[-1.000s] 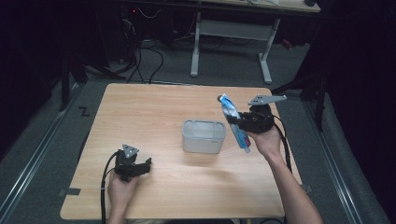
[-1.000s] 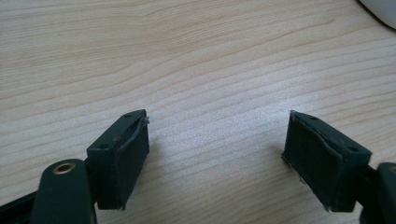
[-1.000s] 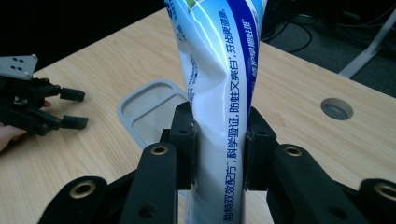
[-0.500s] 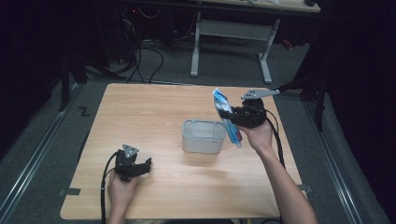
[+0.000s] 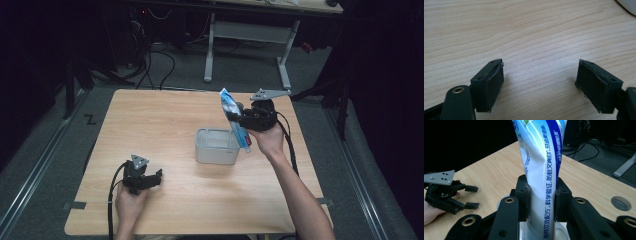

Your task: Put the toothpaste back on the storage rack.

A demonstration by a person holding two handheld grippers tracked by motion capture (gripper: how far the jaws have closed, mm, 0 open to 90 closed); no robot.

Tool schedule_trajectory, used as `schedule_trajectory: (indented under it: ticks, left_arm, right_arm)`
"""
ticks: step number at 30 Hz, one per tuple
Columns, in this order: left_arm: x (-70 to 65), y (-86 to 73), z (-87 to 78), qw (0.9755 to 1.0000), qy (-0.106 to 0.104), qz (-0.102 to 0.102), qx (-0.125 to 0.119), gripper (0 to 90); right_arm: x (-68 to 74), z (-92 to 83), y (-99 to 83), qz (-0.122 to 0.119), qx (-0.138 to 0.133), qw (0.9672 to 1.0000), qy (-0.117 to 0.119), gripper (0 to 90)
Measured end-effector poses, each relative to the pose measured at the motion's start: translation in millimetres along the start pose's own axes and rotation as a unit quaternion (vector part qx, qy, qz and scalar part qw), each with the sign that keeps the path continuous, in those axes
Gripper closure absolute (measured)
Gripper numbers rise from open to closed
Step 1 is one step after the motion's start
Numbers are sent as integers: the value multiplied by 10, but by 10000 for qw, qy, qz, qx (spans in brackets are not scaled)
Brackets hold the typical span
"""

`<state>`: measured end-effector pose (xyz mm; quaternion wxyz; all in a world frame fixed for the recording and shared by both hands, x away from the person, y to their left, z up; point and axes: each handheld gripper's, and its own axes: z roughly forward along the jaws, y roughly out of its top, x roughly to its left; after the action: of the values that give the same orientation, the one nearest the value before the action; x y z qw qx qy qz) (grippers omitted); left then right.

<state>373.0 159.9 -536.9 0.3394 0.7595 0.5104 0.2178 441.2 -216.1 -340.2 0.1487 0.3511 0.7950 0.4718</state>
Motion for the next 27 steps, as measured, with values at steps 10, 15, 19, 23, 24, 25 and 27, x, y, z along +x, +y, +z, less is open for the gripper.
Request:
schedule_trajectory:
  ticks: [10,15,19,23,24,25,27]
  left_arm:
    - [1,0,-1,10000,-3,-1,4,224]
    - [1,0,-1,10000,-4,-1,4,224]
    - [1,0,0,10000,-4,-2,3,224]
    - [0,0,0,10000,-2,-1,3,224]
    - [0,0,0,10000,-2,-3,2,224]
    - [0,0,0,10000,-2,-3,2,224]
    - [0,0,0,10000,-3,-3,3,224]
  right_arm:
    - [50,113,102,-54,-76,9999,62,711]
    - [52,208,129,-34,-82,9999,73,710]
    - [51,246,139,-25,-95,9999,81,710]
    - [50,288,161,5,-140,9999,82,710]
    - [52,295,166,24,-141,9999,85,710]
    - [52,295,166,24,-141,9999,85,710]
    - [53,316,176,11,-151,9999,74,709]
